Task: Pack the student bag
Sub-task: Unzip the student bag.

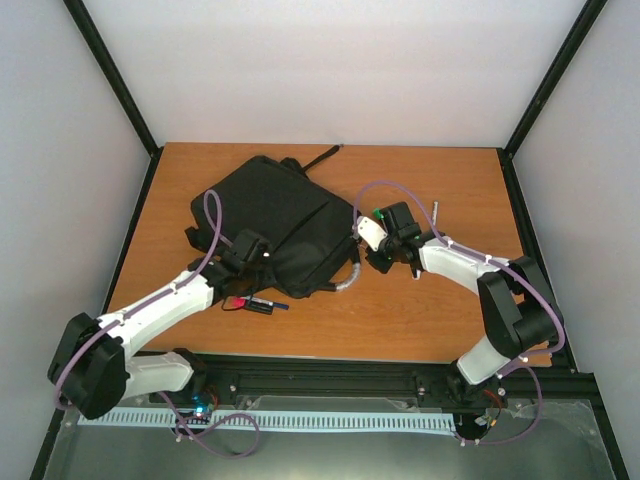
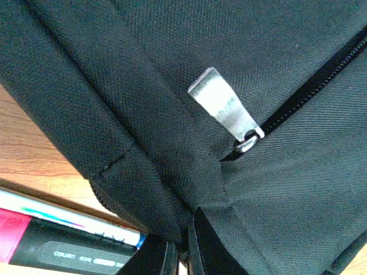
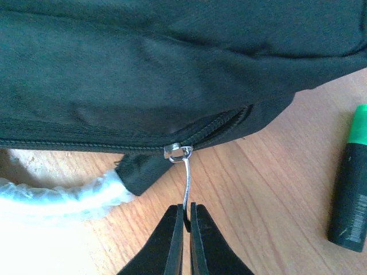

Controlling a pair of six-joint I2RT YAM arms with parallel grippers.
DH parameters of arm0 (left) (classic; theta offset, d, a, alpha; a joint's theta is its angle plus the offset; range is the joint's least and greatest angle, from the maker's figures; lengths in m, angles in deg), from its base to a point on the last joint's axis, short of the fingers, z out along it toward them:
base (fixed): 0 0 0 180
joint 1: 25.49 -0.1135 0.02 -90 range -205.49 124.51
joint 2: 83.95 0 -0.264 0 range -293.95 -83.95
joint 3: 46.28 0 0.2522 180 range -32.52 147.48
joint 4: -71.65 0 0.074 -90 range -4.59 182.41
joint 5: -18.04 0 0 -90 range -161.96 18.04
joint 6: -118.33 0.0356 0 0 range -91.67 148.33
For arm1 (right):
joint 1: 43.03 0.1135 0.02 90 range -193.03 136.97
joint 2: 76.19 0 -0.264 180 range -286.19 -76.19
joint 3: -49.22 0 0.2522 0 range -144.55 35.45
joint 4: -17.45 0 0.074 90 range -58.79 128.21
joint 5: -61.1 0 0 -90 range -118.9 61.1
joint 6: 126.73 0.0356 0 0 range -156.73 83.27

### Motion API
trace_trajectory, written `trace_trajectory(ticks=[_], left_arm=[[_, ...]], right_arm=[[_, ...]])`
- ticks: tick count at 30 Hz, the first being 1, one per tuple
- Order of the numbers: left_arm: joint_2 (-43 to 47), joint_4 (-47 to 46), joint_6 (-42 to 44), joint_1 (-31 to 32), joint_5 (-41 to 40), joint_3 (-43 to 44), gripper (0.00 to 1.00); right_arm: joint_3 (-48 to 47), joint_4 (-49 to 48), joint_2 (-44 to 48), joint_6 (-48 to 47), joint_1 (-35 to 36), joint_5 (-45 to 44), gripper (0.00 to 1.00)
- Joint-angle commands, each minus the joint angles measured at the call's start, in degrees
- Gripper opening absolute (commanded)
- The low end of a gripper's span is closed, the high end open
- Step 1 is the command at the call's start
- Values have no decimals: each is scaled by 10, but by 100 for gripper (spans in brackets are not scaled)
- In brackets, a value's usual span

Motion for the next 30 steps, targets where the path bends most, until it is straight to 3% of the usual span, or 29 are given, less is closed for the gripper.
trace_trajectory(ticks=[1,11,16,20,23,25,28,30], left_arm=[[22,37,29,-20,-31,-6,1],[22,-9,19,-92,-39,-32,1],[-24,-31,29,-106,-75,-4,1],[-55,-31,47,-163,-62,33,3],[-60,-11,68,-180,-57,65,42],[-50,6,77,-181,-54,77,62],[-17,24,84,-181,-43,79,71],[9,31,80,-180,-30,68,77]], right_arm=[[5,-29,4,-22,-10,-35,3],[54,-7,79,-30,8,2,3],[81,2,104,1,96,-13,3],[57,11,94,18,170,-19,3],[14,30,74,47,187,10,3],[-14,42,57,72,187,26,3],[-26,33,45,106,176,22,5],[-26,20,38,131,153,22,21]])
